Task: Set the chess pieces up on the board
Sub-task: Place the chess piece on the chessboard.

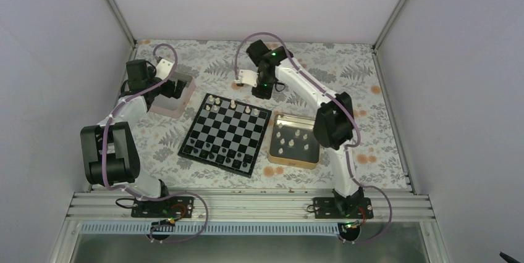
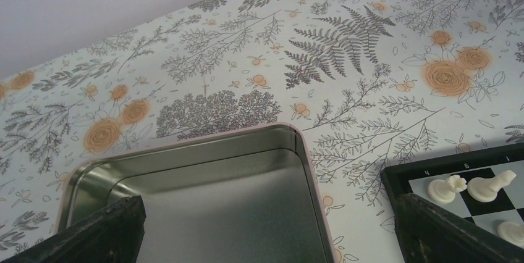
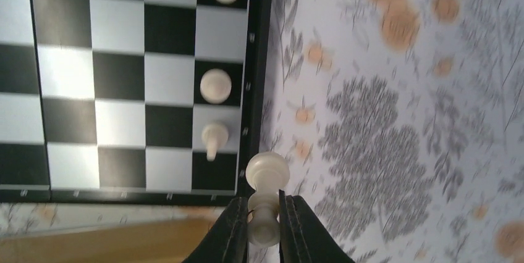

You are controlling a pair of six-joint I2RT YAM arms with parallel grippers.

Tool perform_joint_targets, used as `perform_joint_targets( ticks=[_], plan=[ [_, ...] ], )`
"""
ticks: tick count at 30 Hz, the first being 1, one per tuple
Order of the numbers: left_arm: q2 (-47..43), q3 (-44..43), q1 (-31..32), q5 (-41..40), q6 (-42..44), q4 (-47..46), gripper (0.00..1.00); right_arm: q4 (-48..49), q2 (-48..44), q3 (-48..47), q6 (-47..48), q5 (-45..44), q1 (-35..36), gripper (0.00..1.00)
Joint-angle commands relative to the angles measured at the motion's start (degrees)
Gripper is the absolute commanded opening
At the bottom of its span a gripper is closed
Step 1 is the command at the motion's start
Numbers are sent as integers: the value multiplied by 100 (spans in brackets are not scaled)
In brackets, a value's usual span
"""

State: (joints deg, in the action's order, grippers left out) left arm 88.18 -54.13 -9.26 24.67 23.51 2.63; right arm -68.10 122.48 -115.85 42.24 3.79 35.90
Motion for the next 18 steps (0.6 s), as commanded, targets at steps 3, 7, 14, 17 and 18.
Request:
perform_joint_targets(
  ticks=[3,7,14,17,18],
  plan=[
    [53,-8,-39,230,95,-39,100,-367,726,-1141,347,137,322,14],
    [95,-27,-40,292,101,-27,100,-424,1062,-1510,403,179,453,14],
    [55,-1,-36,295,84,-52,100,-202,1266,-1522,450,293,575,13],
    [24,-1,-41,296,81,-35,100,-111,1389,-1503,436,419,635,13],
    [23,-1,-40,295,84,-35,100,-96,1429,-1494,435,420,649,13]
  ],
)
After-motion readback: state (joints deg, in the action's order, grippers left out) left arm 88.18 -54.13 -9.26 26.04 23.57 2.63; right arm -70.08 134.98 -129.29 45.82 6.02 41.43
